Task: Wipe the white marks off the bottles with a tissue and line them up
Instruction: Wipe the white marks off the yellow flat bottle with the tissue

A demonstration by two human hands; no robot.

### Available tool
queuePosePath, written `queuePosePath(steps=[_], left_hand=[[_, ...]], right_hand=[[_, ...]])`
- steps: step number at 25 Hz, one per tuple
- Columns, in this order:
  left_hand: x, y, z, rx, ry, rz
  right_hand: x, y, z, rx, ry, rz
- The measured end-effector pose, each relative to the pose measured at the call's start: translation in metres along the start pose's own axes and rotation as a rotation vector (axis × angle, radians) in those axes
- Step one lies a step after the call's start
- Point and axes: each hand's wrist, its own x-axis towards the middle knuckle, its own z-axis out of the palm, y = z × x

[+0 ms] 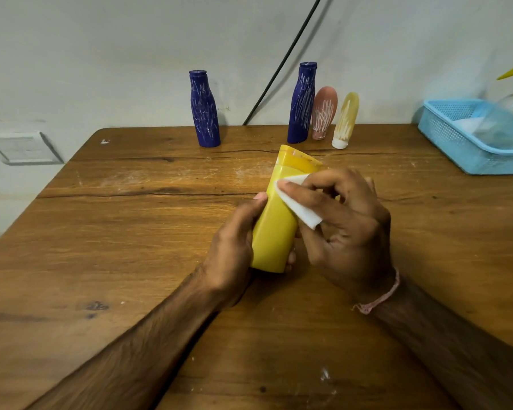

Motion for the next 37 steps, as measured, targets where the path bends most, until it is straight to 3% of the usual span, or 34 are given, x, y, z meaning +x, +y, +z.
queuePosePath(steps=[3,8,12,16,19,24,27,32,35,37], left_hand=[[0.0,0.0,0.001,0.031,-0.005,-0.001],[-0.002,-0.004,0.001,0.185,0.022,0.05],[-0.003,-0.002,0.002,0.215,0.04,0.066],[-0.005,-0.002,0.005,0.281,0.034,0.15],[-0.005,-0.001,0.005,0.253,0.047,0.175],[-0.003,0.001,0.002,0.182,0.007,0.168],[-0.004,0.001,0.003,0.188,0.04,0.131],[-0.003,0.003,0.0,0.109,-0.003,0.129],[-0.002,0.005,0.001,0.026,-0.014,0.098],[-0.002,0.006,0.001,-0.028,-0.02,0.073]], right_hand=[[0.005,0.009,0.001,-0.015,0.073,0.131],[0.004,0.002,-0.001,-0.061,0.058,0.025],[0.006,0.009,-0.001,-0.032,0.102,0.121],[0.005,0.003,-0.001,-0.085,0.075,0.012],[0.007,0.008,-0.001,-0.02,0.079,0.076],[0.001,-0.004,-0.001,0.022,-0.054,-0.092],[0.007,0.005,-0.002,-0.002,0.01,0.04],[0.001,-0.009,0.001,0.195,-0.327,-0.226],[0.007,0.002,0.0,0.102,-0.171,0.005],[0.008,0.001,-0.001,0.135,-0.176,0.064]])
